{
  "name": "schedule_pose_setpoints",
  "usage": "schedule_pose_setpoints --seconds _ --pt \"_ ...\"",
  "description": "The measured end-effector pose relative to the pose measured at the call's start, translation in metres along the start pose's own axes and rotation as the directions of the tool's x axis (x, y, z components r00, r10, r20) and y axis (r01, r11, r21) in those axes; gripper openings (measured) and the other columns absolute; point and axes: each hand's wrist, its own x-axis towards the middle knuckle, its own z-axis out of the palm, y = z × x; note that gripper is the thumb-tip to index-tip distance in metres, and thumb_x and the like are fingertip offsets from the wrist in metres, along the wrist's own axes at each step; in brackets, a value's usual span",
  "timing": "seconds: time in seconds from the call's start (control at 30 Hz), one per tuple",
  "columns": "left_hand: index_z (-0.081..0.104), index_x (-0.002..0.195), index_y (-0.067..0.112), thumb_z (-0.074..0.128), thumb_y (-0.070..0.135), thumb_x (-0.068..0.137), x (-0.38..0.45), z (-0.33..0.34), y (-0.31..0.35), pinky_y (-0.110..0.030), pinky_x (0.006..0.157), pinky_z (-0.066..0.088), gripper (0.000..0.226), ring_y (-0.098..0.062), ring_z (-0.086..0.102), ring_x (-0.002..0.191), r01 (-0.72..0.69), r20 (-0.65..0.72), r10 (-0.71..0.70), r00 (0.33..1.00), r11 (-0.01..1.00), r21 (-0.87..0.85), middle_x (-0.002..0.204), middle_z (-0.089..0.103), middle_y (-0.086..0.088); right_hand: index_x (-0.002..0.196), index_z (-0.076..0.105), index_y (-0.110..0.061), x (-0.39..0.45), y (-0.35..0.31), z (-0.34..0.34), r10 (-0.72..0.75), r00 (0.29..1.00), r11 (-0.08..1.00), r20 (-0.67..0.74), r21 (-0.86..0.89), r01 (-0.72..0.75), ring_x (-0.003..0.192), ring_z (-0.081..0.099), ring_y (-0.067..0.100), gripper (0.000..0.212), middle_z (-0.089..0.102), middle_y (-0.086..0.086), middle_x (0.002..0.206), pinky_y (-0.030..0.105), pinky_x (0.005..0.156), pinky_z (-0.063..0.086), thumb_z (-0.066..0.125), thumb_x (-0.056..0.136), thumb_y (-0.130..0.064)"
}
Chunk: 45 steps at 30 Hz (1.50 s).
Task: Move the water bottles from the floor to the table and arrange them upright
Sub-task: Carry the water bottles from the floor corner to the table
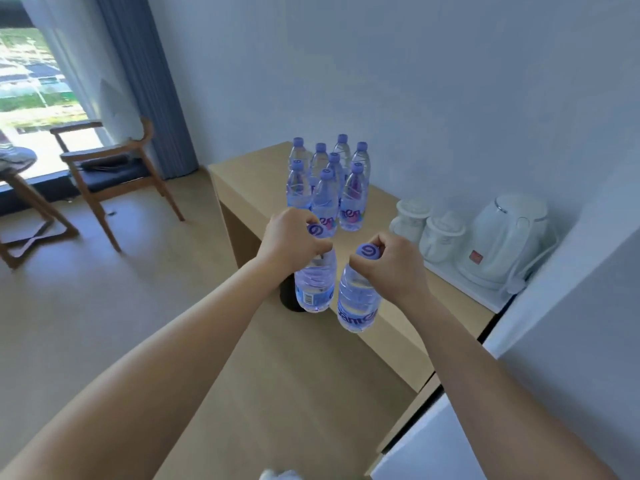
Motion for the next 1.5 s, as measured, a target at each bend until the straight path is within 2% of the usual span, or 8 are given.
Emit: schedule_pose_setpoints --seconds 0.23,0.4,0.63,0.73,1.03,1.23,1.37,1.5 --pt "0.034 0.053 0.015 0.071 0.020 0.068 0.075 0.029 -0.008 -0.024 0.046 0.021 0.040 -0.011 0.026 0.049 -0.085 0.126 0.085 0.988 0.996 -0.009 0.052 0.030 0.004 0.066 0.054 -0.009 0.061 0.015 0.005 0.079 0.993 0.996 -0.088 -0.028 -0.082 0.054 0.046 0.013 0.023 0.053 -0.002 0.057 0.028 0.052 0.039 0.067 0.063 -0.028" --pt "0.032 0.054 0.014 0.070 0.018 0.067 0.125 0.046 -0.016 -0.023 0.046 0.019 0.040 -0.012 0.023 0.048 -0.140 0.209 0.136 0.968 0.990 0.007 0.052 0.027 0.003 0.064 0.050 -0.014 0.101 0.018 0.014 0.119 0.985 0.990 -0.129 -0.067 -0.128 0.058 0.049 0.017 0.023 0.053 -0.002 0.059 0.034 0.056 0.044 0.067 0.063 -0.029" --pt "0.050 0.061 0.009 0.071 0.019 0.067 0.179 0.064 -0.028 -0.022 0.046 0.026 0.024 -0.012 0.034 0.052 -0.127 0.297 0.124 0.947 0.992 -0.008 0.056 0.040 0.001 0.071 0.057 -0.006 0.150 0.020 0.032 0.183 0.967 0.979 -0.177 -0.053 -0.195 0.063 0.054 0.020 0.024 0.058 0.002 0.065 0.035 0.058 0.046 0.069 0.065 -0.026" --pt "0.062 0.075 0.001 0.073 0.020 0.067 0.194 0.074 -0.035 -0.024 0.049 0.031 0.023 -0.016 0.040 0.058 -0.113 0.330 0.111 0.937 0.994 -0.015 0.065 0.049 -0.004 0.071 0.056 -0.006 0.164 0.023 0.041 0.204 0.966 0.973 -0.159 -0.076 -0.218 0.064 0.053 0.021 0.024 0.057 0.003 0.066 0.035 0.059 0.044 0.069 0.065 -0.026" --pt "0.060 0.074 0.006 0.074 0.020 0.066 0.221 0.089 -0.055 -0.023 0.048 0.033 0.021 -0.011 0.039 0.054 -0.084 0.384 0.107 0.917 0.994 -0.077 0.060 0.045 0.002 0.068 0.052 -0.013 0.184 0.037 0.064 0.287 0.949 0.942 -0.128 -0.141 -0.304 0.062 0.051 0.020 0.022 0.050 -0.004 0.060 0.030 0.054 0.037 0.067 0.067 -0.029" --pt "0.052 0.071 0.008 0.071 0.026 0.068 0.228 0.092 -0.059 -0.022 0.048 0.029 0.026 -0.010 0.036 0.054 -0.158 0.432 0.166 0.886 0.986 -0.053 0.061 0.040 0.003 0.074 0.057 -0.007 0.192 0.043 0.064 0.316 0.934 0.925 -0.166 -0.166 -0.343 0.070 0.058 0.026 0.026 0.062 0.006 0.071 0.035 0.060 0.046 0.067 0.065 -0.030" --pt "0.036 0.062 0.015 0.065 0.035 0.073 0.227 0.091 -0.056 -0.027 0.049 0.027 0.037 -0.019 0.040 0.061 -0.269 0.446 0.192 0.874 0.956 0.115 0.066 0.037 0.002 0.068 0.048 -0.013 0.191 0.045 0.062 0.365 0.927 0.902 -0.090 -0.214 -0.376 0.062 0.050 0.020 0.028 0.053 0.001 0.066 0.032 0.055 0.040 0.064 0.067 -0.036" --pt "0.056 0.089 0.015 0.060 0.040 0.078 0.227 0.090 -0.049 -0.029 0.065 0.036 0.027 -0.019 0.047 0.086 -0.371 0.376 0.288 0.881 0.913 0.171 0.092 0.046 0.000 0.064 0.043 -0.016 0.187 0.046 0.063 0.373 0.924 0.898 -0.081 -0.219 -0.382 0.060 0.045 0.018 0.029 0.046 -0.004 0.060 0.029 0.054 0.035 0.062 0.070 -0.037"
